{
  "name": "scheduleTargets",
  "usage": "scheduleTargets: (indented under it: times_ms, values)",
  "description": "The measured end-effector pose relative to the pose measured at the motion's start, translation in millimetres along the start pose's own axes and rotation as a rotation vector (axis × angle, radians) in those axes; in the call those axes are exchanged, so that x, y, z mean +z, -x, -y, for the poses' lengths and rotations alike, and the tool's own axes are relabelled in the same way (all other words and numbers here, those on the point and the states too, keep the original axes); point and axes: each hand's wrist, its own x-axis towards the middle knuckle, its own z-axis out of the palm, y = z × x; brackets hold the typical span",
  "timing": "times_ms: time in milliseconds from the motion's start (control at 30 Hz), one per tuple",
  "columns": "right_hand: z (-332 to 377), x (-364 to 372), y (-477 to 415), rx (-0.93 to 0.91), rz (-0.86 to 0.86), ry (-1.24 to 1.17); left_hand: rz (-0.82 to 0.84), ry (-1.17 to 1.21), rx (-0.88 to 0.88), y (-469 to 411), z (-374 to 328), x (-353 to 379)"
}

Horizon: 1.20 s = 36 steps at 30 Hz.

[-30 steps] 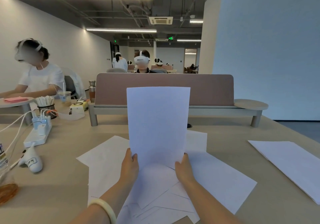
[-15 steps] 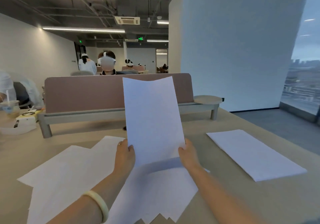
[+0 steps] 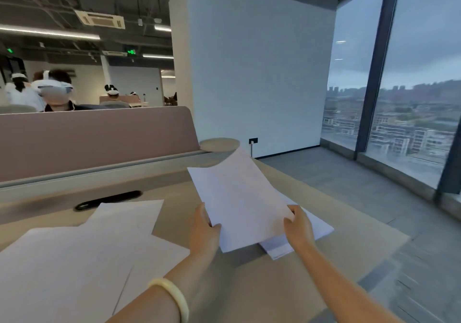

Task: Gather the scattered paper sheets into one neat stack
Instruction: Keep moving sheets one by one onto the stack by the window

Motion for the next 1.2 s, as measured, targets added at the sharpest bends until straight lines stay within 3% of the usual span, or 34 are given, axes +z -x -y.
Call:
scheduleTargets:
  times_ms: [267,433,800,1000,1200]
  values:
    - [-72.9,-31.7,-40.8,0.108,-0.154,0.177,0.21,-0.116,-0.052,-3.1,5.3,90.3]
    - [-79.3,-36.3,-54.8,0.058,-0.161,0.371,0.199,-0.262,-0.051,-7.0,7.3,107.1]
    - [-85.4,-33.2,-66.3,0.085,-0.091,0.482,0.163,-0.511,0.072,-1.7,13.7,113.2]
    - [-87.4,-32.6,-65.8,0.065,-0.069,0.485,0.098,-0.723,-0.015,4.7,12.0,112.1]
    - [-88.5,-34.9,-66.2,0.033,-0.032,0.424,0.173,-0.744,-0.072,5.1,13.3,118.9]
